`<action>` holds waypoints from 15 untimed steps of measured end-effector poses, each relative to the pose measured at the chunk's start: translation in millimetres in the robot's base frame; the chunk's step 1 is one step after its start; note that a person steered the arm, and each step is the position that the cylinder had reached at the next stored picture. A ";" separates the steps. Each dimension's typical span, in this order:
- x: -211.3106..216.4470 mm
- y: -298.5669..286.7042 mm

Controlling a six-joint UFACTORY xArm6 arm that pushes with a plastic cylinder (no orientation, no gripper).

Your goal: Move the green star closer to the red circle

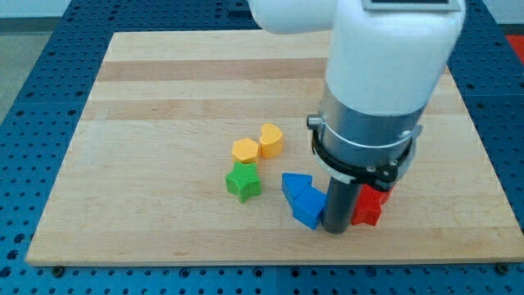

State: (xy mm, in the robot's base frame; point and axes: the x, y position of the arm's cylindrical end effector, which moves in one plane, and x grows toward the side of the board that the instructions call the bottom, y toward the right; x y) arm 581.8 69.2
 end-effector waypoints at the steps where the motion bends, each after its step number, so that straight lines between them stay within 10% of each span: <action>1: 2.0 -6.7; 3: 36.9 -18.8; 6: -39.9 -143.6; 12: -203.5 -122.2; 15: -130.9 -98.8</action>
State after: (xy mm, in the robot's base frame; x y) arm 450.9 -29.6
